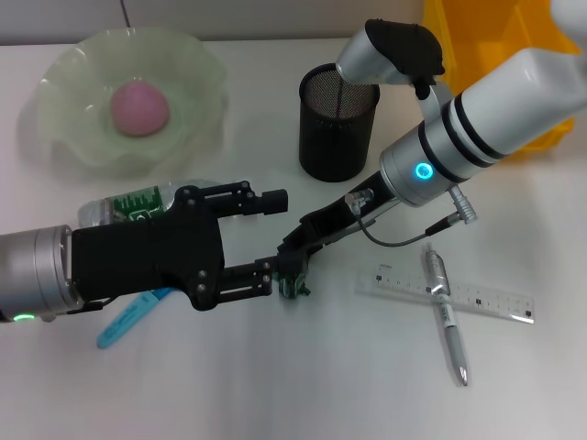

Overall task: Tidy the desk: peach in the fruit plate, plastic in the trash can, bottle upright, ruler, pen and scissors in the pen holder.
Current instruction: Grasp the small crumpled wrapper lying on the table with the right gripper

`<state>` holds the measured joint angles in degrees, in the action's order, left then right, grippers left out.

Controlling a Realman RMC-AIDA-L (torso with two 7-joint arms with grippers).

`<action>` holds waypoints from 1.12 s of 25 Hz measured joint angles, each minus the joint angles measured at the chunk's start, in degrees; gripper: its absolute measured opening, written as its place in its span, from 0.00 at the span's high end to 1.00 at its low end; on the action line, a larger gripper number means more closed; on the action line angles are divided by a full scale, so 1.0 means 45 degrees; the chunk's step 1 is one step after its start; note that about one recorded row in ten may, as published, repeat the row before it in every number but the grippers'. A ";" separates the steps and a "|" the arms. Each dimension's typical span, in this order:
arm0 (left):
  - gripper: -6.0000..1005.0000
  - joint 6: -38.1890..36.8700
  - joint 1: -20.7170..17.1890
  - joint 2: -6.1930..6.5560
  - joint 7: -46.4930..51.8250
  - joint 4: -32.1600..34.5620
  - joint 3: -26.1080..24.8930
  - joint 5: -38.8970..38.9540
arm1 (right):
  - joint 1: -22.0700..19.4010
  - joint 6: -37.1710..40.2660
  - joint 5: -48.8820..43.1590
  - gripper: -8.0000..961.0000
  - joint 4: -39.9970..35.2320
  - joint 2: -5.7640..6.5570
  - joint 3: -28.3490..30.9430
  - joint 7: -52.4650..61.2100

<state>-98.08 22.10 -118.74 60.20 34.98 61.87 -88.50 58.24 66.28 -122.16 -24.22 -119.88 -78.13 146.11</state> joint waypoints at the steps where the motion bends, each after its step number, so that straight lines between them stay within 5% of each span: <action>1: 0.36 0.0000 0.0000 0.0000 0.0000 0.0000 0.0000 0.0000 | 0.0000 0.0000 0.0000 0.48 0.0000 0.0000 0.0000 0.0000; 18: 0.36 0.0075 0.0027 0.0000 -0.0003 0.0000 0.0000 0.0040 | -0.0123 0.0103 0.0182 0.86 -0.0244 0.0000 0.0000 -0.0419; 28: 0.36 0.0093 0.0030 0.0016 -0.0069 0.0000 0.0000 0.0110 | -0.0426 0.1272 0.1239 0.84 -0.0929 0.0054 -0.0108 -0.0983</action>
<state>-97.67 22.24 -118.67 59.89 34.98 61.87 -88.00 56.32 72.01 -116.59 -28.40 -119.64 -78.62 141.68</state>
